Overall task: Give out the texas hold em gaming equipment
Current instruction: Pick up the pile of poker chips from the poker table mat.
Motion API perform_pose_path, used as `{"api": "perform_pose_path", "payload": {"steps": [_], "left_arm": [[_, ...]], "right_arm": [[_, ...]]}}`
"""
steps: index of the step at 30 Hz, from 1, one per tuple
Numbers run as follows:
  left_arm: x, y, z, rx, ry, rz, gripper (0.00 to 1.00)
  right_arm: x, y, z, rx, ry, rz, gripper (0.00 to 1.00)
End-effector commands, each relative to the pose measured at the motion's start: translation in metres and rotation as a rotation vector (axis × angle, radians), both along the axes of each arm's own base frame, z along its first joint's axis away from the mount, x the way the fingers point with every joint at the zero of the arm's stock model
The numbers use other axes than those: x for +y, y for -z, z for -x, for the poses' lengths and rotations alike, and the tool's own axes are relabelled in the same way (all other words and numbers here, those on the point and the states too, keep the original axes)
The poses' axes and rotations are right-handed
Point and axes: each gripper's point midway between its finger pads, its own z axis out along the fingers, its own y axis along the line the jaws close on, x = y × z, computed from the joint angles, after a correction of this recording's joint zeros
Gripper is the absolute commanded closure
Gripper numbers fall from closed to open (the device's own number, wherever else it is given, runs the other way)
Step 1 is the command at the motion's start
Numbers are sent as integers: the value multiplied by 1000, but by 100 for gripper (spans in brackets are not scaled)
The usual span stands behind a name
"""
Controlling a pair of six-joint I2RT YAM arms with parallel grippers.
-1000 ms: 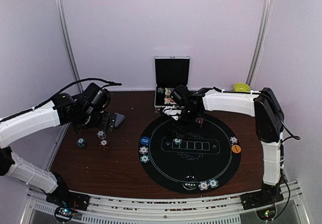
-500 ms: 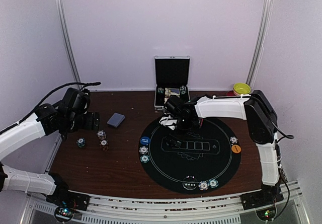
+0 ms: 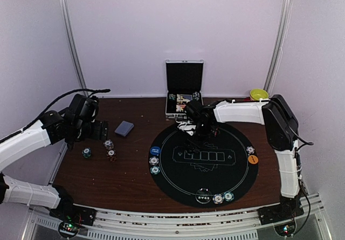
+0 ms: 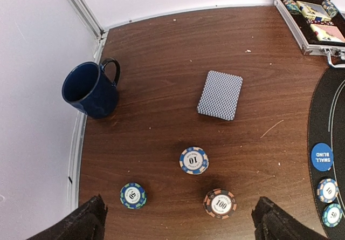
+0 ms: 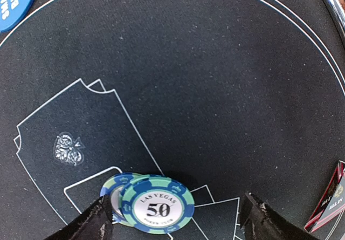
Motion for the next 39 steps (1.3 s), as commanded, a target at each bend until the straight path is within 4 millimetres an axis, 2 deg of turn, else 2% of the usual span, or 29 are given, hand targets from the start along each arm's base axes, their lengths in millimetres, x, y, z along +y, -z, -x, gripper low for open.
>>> {"api": "perform_pose_path", "payload": {"steps": [1,13,22,39], "left_arm": [[1,-7,-5,-35,-4,22,2],[6,-8,-7,-35,-18,29,2],[7,-9,-7,-36,-21,31,2],[8,-11,-6,-44,-23,37,2]], "right_arm": [[3,12,14,48,-38,5,18],[13,20,41,116,-130,0,19],[8,31,33,76,-98,58,27],[-7,34,7,20,8,85,43]]}}
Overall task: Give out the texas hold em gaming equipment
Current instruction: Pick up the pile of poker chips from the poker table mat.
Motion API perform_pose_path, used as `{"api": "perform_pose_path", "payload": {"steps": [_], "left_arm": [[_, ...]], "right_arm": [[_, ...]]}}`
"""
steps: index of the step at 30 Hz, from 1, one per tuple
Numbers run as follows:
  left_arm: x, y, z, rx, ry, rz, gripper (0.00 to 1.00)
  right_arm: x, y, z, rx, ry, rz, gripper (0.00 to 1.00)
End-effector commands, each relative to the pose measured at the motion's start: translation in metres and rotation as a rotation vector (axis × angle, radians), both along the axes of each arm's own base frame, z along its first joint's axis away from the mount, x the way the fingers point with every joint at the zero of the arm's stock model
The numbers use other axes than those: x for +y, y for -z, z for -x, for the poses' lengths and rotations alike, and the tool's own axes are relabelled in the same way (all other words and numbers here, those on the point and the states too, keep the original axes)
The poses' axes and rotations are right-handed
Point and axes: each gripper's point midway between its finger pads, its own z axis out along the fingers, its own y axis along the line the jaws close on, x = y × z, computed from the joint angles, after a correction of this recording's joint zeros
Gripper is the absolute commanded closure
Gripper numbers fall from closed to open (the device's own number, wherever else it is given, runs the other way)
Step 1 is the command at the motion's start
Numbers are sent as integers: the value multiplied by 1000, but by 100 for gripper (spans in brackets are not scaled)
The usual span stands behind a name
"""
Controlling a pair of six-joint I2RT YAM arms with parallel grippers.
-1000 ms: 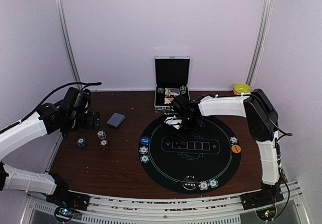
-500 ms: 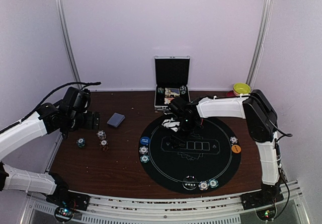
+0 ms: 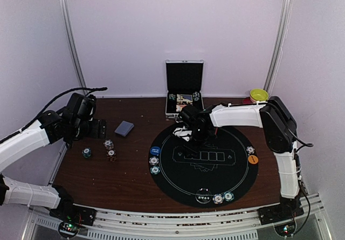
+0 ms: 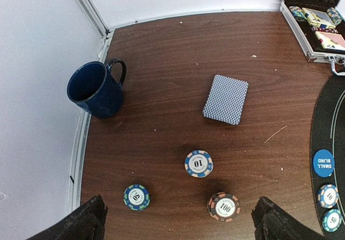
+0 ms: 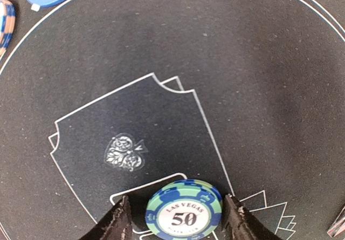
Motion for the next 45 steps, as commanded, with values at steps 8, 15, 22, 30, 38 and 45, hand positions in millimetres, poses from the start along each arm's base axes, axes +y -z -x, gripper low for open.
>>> {"api": "perform_pose_path", "payload": {"steps": [8,15,22,30,38,45], "left_arm": [[0,-8,-3,-35,1,24,2],[0,-9,-3,-37,2,27,2],[1,-10,-3,-40,-1,28,2],[1,-9,-3,-36,0,27,2],[1,-9,-3,-37,-1,27,2],[1,-7,-4,-29,-2,25,2]], "right_arm": [[-26,28,-20,-18,82,95,54],[-27,27,-20,-22,80,99,71],[-26,16,-23,-41,83,79,75],[-27,-13,-32,-87,105,25,74],[-41,-24,-43,-96,145,1,74],[-75,-33,-58,-94,229,-21,74]]}}
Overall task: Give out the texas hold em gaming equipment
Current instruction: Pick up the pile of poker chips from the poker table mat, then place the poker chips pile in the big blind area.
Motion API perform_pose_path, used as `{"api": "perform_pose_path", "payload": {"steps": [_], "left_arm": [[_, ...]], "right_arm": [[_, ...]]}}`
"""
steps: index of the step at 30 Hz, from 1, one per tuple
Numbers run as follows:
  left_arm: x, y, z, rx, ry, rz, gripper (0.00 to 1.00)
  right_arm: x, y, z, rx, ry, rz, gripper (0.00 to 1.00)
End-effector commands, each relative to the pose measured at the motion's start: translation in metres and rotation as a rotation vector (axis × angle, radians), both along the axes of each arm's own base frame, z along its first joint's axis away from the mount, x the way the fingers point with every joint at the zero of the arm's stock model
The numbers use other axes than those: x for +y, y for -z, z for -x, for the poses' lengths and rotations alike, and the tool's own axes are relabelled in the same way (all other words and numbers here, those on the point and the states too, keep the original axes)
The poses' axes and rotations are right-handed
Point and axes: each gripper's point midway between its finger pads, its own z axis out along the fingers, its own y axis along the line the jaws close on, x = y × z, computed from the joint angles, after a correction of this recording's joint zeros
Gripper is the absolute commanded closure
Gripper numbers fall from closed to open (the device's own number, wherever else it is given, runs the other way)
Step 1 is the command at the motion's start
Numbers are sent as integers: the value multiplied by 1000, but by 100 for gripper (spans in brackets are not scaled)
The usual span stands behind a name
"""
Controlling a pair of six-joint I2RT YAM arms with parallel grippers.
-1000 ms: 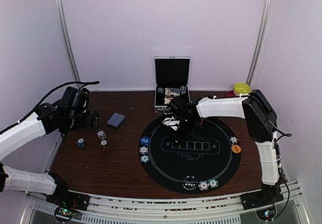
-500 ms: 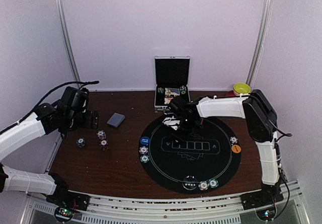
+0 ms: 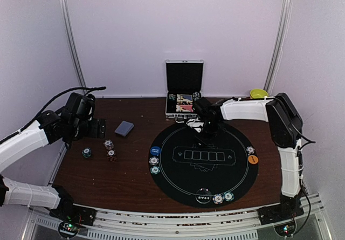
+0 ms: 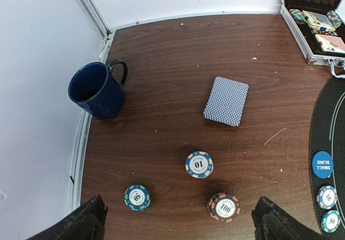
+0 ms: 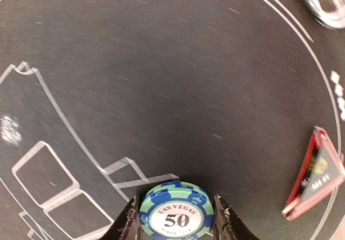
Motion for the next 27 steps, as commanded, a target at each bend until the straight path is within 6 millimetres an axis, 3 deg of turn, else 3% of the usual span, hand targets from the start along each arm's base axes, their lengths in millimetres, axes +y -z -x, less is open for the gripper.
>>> {"api": "perform_pose_path", "payload": {"steps": [1,11,18,23,27], "left_arm": [[-1,-4,-4,-21,4,14,2],[-5,2,-5,1,21,16,2],[-7,0,-4,-1,31,27,2],[-7,0,-3,-2,32,26,2],[-7,1,-3,2,35,27,2]], "right_arm": [[-27,-29,-15,-49,71,-39,74],[-113,-43,-22,-73,248,-62,74],[-171,-40,-24,-87,389,-61,74],[-199,-31,-24,-85,455,-41,74],[-207,-24,-20,-79,460,-20,74]]}}
